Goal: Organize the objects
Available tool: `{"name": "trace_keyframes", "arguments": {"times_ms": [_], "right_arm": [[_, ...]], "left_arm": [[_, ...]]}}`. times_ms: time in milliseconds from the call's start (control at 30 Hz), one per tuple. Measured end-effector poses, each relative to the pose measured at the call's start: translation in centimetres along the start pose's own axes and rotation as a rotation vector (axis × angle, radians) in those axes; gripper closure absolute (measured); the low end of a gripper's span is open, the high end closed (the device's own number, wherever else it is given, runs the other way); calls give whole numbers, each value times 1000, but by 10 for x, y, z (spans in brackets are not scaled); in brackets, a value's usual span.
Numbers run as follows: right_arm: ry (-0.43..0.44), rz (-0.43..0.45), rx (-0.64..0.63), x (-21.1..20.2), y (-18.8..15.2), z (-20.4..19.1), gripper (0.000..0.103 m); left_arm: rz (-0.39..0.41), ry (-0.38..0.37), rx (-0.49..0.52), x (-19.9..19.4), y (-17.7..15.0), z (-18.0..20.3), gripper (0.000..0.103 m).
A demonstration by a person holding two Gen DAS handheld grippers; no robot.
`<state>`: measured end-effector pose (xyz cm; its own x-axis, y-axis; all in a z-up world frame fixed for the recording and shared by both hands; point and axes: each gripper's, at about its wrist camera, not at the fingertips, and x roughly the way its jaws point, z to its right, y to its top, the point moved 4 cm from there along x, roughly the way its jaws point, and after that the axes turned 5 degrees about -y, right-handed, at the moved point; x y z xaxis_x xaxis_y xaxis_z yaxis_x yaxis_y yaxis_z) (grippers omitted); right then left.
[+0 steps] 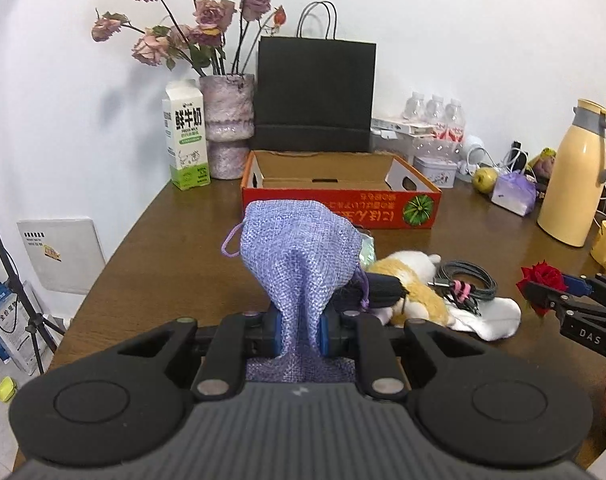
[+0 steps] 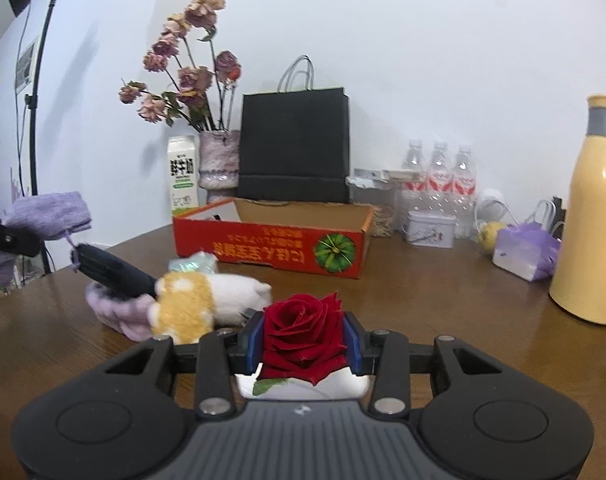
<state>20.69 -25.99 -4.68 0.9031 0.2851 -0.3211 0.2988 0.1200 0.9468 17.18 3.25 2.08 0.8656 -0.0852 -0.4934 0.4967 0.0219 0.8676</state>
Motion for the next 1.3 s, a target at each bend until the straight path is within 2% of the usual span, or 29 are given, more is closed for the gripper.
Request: {"name": "trace_keyframes", "arguments": {"times_ms": [633, 900, 1300], "right_arm": [[41, 23, -39, 25, 48, -60, 64], [42, 20, -34, 50, 67, -71, 64], [33, 31, -6, 99, 98, -71, 64]], "left_arm": [[54, -32, -10, 31, 24, -26, 86], [81, -60, -24, 55, 41, -29, 86], [133, -58, -62, 94, 76, -36, 86]]}}
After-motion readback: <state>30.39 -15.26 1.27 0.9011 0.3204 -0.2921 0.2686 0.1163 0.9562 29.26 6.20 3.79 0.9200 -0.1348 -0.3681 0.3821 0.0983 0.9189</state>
